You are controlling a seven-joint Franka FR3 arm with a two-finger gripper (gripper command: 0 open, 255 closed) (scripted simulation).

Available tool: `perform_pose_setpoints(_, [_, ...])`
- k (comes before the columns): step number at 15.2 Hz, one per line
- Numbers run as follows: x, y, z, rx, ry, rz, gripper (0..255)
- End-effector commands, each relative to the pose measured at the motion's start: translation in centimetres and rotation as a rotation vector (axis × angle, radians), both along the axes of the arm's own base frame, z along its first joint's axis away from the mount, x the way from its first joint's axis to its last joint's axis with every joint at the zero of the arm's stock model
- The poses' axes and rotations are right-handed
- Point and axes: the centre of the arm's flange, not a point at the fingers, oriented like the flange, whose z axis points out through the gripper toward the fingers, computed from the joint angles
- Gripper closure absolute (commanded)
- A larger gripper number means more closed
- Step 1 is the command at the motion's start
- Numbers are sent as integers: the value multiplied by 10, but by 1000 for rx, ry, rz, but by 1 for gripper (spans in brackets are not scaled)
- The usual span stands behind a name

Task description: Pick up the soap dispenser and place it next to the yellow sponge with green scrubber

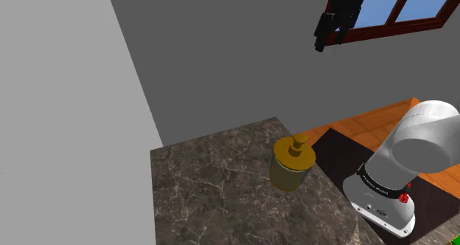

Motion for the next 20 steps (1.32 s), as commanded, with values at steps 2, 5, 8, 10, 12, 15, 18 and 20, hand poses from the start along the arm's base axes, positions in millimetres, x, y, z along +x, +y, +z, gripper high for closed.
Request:
perform_pose_setpoints(2, [-4,9,-8,1,2,3,0])
perform_pose_setpoints(5, [-15,38,-32,3,10,12,0])
perform_pose_setpoints(8, [-26,66,-57,6,17,21,0])
perform_pose_setpoints(10, [-34,85,-73,7,22,27,0])
perform_pose_setpoints(12, [-42,104,-89,9,27,33,0])
perform_pose_setpoints(15, [-55,132,-112,11,34,42,0])
perform_pose_setpoints(18, [-68,160,-136,13,41,51,0])
perform_pose_setpoints(20, [-77,179,-152,15,46,57,0])
